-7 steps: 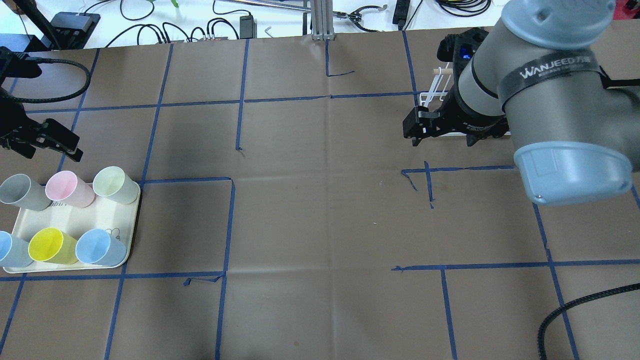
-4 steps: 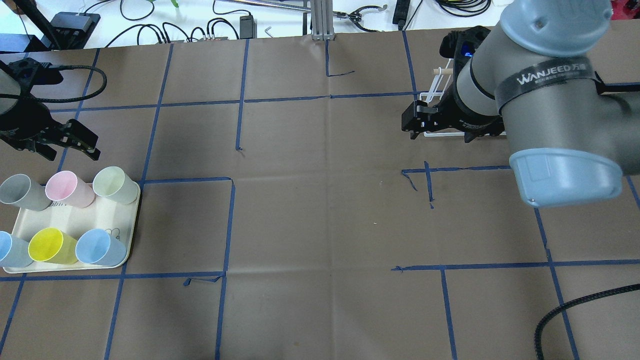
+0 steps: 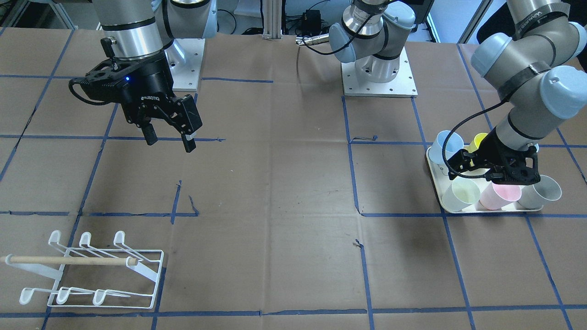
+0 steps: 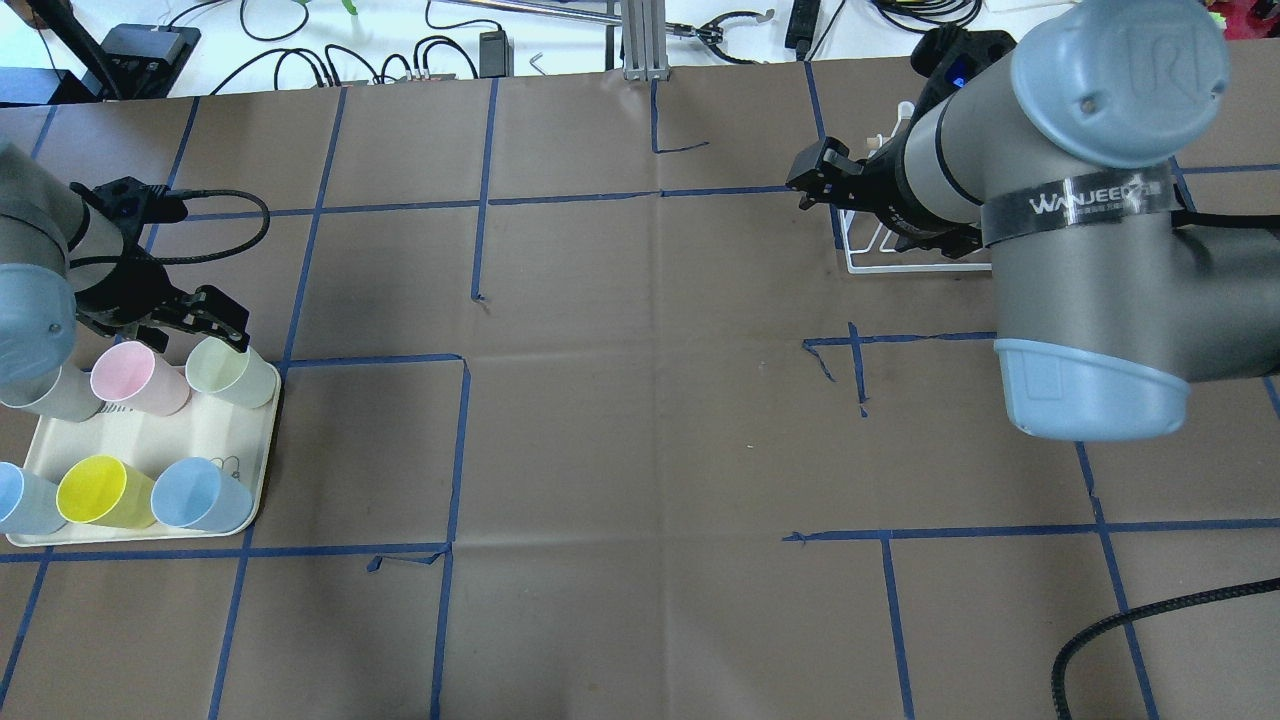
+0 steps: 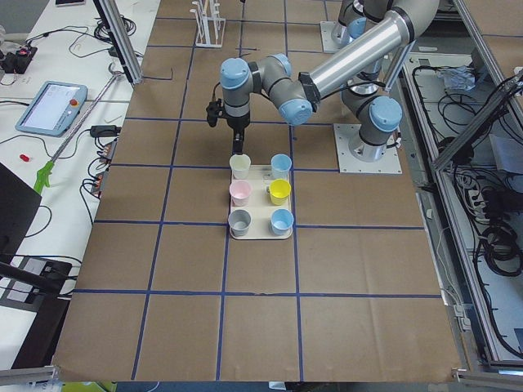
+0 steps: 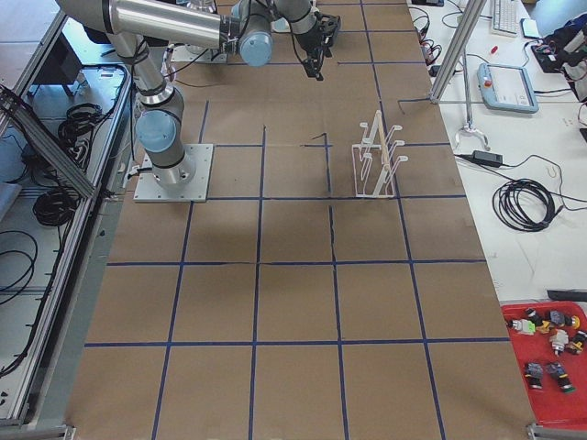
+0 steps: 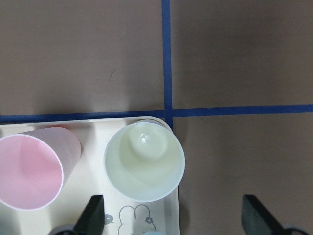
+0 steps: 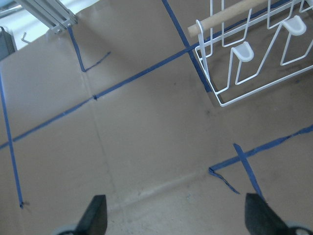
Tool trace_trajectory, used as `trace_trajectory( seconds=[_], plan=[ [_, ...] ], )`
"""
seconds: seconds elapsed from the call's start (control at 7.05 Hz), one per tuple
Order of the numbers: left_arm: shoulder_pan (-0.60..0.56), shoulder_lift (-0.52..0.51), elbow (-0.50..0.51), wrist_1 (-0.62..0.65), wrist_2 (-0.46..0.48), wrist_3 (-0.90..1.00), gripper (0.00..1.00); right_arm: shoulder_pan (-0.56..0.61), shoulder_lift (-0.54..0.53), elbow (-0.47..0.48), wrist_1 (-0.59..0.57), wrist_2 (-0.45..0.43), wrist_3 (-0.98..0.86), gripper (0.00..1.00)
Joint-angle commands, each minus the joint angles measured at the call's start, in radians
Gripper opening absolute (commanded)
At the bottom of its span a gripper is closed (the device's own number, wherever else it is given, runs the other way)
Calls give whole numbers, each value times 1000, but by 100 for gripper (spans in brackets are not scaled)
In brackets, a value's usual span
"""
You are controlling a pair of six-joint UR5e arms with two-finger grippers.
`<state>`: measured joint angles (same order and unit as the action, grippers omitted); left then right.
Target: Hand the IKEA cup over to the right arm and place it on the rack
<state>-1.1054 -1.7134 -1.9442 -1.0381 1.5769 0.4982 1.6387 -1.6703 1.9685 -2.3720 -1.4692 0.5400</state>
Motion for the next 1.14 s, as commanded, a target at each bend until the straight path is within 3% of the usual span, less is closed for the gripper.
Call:
trace_trajectory(
  seconds=[0.0, 0.14, 0.28, 0.43, 0.57, 0.85, 0.99],
  plan=[
    [-8, -24, -35, 62, -1, -4, 99, 6, -6, 126, -314, 10, 119, 100],
    [-27, -44, -51, 103, 0, -15, 99, 6, -3, 151, -352, 12, 118, 100],
    [-34, -64, -59, 137, 2, -14, 99, 6, -2, 183, -434, 183, 133, 100],
    [-33, -72, -59, 136, 3, -12, 99, 6, 1, 184, -485, 290, 228, 100],
    [-33, -74, -59, 136, 6, -9, 99, 6, 3, 185, -536, 318, 326, 100],
    [-28, -74, -59, 124, 8, -12, 99, 6, 3, 199, -611, 320, 347, 100],
    [-24, -74, -59, 122, 8, -12, 91, 6, 0, 199, -640, 320, 412, 100]
  ],
)
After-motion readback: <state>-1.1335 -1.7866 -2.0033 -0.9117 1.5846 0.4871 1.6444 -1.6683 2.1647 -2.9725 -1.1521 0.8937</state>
